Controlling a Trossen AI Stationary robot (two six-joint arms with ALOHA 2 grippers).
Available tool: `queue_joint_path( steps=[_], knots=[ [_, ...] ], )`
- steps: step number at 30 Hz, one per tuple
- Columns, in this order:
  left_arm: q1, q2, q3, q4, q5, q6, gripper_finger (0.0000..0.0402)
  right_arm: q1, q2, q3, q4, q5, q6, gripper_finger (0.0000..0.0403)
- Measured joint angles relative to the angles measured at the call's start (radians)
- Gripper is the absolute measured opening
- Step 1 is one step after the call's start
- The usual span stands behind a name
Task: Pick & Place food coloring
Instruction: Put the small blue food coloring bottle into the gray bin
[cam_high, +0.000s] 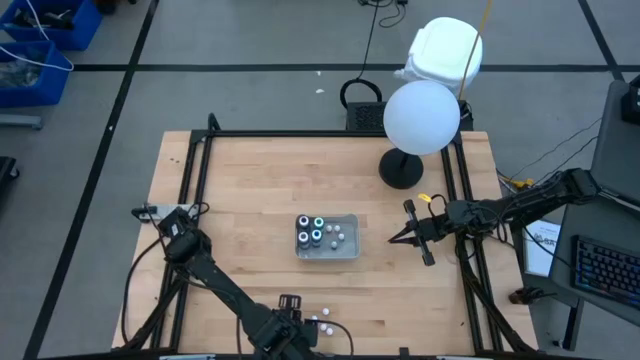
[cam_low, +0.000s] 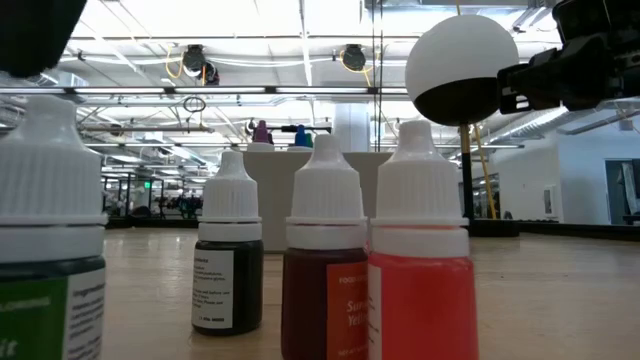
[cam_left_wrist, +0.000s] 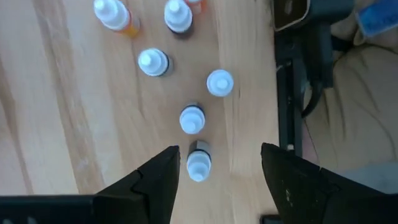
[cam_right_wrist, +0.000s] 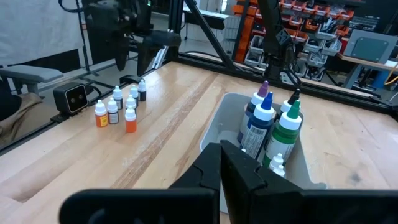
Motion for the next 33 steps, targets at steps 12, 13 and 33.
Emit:
queue_joint_path(
  steps=[12, 13, 33],
  knots=[
    [0.008, 0.001, -0.123, 0.094, 0.069, 0.023, 0.0230, 0.000, 0.000, 0.000, -0.005, 0.000, 0.000, 0.0000],
    [0.008, 0.001, -0.125, 0.098, 0.067, 0.023, 0.0230, 0.000, 0.000, 0.000, -0.005, 0.000, 0.000, 0.0000],
    [0.006, 0.001, -0.127, 0.087, 0.020, 0.173, 0.0230, 0.000, 0.000, 0.000, -0.005, 0.000, 0.000, 0.0000]
  ],
)
